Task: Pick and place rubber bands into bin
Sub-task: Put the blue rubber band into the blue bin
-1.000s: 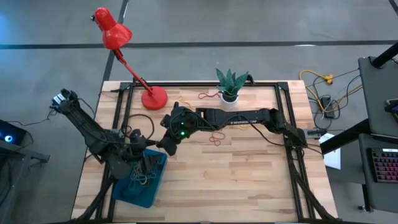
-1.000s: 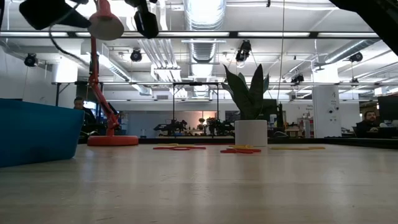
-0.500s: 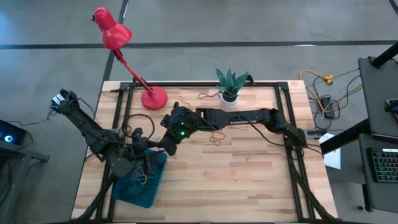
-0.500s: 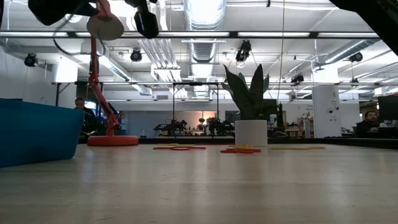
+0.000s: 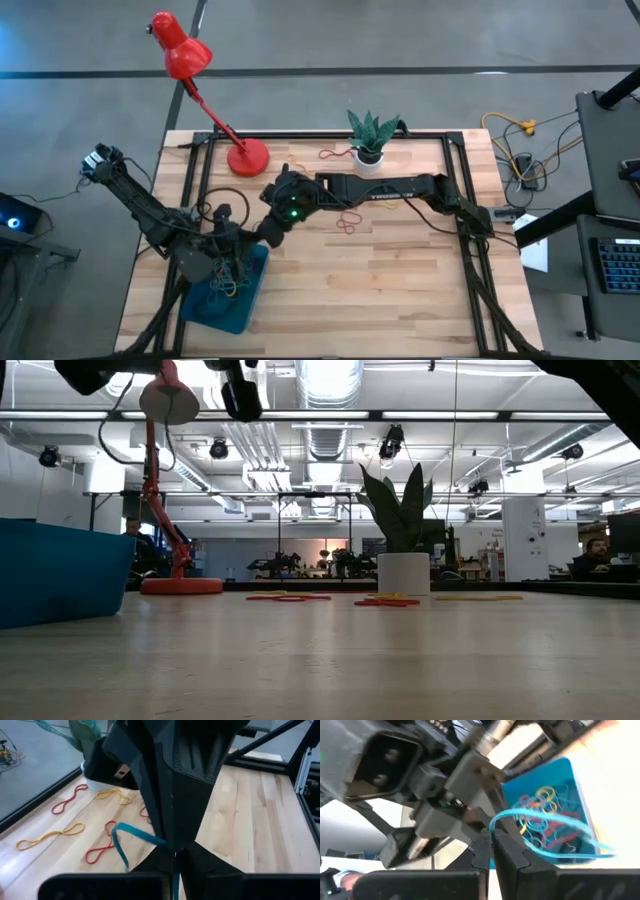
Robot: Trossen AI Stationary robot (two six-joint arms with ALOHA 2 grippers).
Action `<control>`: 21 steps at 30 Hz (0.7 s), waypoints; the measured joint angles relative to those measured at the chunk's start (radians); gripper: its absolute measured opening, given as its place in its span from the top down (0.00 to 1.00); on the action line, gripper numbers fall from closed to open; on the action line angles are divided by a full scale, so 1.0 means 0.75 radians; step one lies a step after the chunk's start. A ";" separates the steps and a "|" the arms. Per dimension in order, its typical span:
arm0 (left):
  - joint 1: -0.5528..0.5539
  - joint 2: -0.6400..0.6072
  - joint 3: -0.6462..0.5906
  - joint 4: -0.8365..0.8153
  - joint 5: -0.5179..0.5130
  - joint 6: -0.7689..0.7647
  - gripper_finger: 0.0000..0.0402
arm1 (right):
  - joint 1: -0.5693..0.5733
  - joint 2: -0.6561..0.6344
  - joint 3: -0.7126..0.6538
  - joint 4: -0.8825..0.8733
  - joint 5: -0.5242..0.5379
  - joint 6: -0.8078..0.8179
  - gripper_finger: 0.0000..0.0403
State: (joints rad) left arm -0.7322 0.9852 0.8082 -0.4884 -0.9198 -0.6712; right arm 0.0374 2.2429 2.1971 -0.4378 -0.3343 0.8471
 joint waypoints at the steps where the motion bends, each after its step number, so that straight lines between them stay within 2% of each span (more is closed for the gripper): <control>1: 0.000 0.000 0.000 -0.007 0.004 0.000 1.00 | -0.001 0.000 0.000 -0.024 0.004 0.005 0.98; 5: 0.001 -0.005 0.003 -0.045 0.028 -0.007 1.00 | 0.000 -0.001 0.000 -0.081 -0.001 0.012 0.91; 10: -0.002 -0.028 0.020 -0.144 0.088 -0.107 1.00 | 0.007 -0.001 0.000 -0.085 -0.013 0.013 0.76; 16: -0.007 -0.058 0.020 -0.209 0.311 -0.151 1.00 | 0.006 -0.001 0.034 -0.084 -0.048 -0.006 0.58; 21: -0.034 -0.089 0.032 -0.423 0.515 -0.297 1.00 | 0.005 -0.012 0.089 -0.126 -0.121 -0.077 0.51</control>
State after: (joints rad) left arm -0.7575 0.9186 0.8323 -0.8057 -0.5336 -0.8942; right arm 0.0410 2.2341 2.2640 -0.5320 -0.4248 0.7891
